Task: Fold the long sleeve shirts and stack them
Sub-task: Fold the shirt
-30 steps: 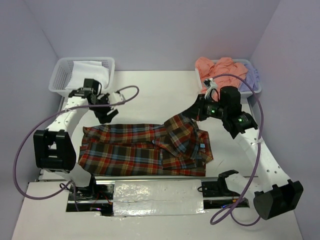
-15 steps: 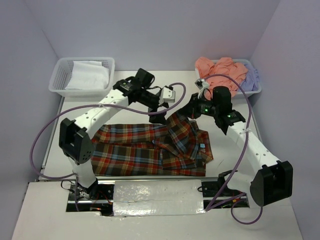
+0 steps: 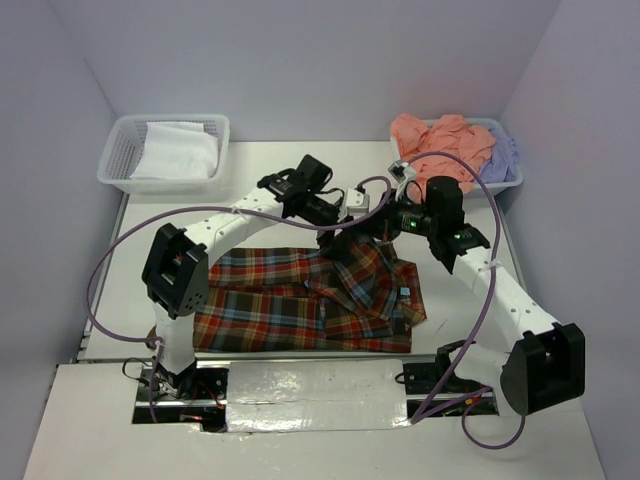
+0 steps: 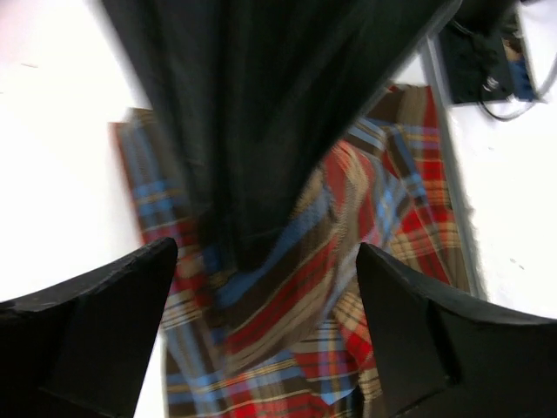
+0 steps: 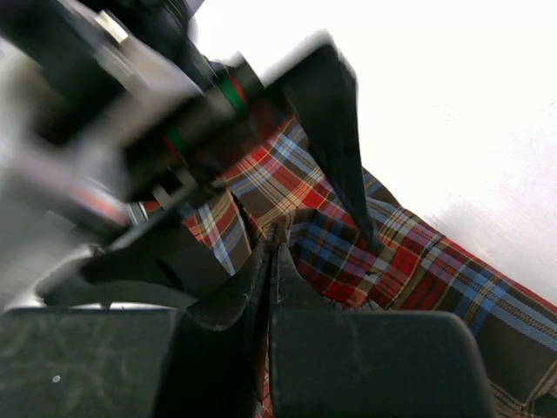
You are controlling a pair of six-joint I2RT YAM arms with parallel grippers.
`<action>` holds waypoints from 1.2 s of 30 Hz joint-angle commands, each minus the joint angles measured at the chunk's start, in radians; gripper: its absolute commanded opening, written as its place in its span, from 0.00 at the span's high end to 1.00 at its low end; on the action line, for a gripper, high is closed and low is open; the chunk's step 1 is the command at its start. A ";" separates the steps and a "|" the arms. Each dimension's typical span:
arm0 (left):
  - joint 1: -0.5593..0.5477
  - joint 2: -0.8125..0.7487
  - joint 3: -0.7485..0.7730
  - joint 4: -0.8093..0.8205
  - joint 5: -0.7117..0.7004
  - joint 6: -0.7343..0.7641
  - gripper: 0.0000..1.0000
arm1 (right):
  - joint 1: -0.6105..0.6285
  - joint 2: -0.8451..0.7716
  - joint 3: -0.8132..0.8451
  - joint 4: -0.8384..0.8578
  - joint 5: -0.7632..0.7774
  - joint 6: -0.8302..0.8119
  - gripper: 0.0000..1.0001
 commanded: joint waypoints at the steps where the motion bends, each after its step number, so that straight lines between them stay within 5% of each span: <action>1: -0.021 0.010 -0.010 -0.074 0.101 0.082 0.05 | -0.009 -0.047 -0.007 0.072 -0.006 -0.013 1.00; 4: -0.030 0.009 -0.013 -0.093 0.068 0.097 0.36 | -0.014 -0.048 -0.008 0.076 -0.012 -0.007 1.00; 5: -0.030 0.009 -0.005 -0.093 0.051 0.091 0.65 | -0.014 -0.048 -0.006 0.070 -0.008 -0.013 1.00; 6: -0.029 0.007 0.001 -0.091 -0.002 0.081 0.83 | -0.015 -0.050 -0.006 0.065 0.001 -0.016 1.00; 8: -0.029 0.007 0.025 -0.087 -0.063 0.069 1.00 | -0.029 -0.059 -0.011 0.057 0.014 -0.019 1.00; 12: -0.029 0.012 0.102 -0.110 -0.179 0.077 1.00 | -0.055 -0.065 0.002 0.011 0.070 -0.033 0.90; 13: -0.029 0.015 0.124 -0.120 -0.240 0.078 1.00 | -0.066 -0.070 0.020 -0.034 0.122 -0.035 0.69; 15: -0.030 0.024 0.182 -0.144 -0.314 0.093 1.00 | -0.081 -0.082 0.038 -0.097 0.176 -0.036 0.44; 19: -0.053 0.032 0.225 -0.153 -0.521 0.167 1.00 | -0.117 -0.181 0.042 -0.182 0.404 0.023 0.37; 26: -0.115 0.064 0.272 -0.141 -0.725 0.238 1.00 | -0.117 -0.336 -0.066 -0.265 0.439 0.111 0.44; 32: -0.136 0.082 0.286 -0.070 -0.889 0.262 1.00 | -0.107 -0.500 -0.257 -0.247 0.307 0.185 0.79; 36: -0.138 0.087 0.297 -0.009 -0.939 0.272 1.00 | -0.095 -0.548 -0.429 -0.048 0.221 0.336 0.96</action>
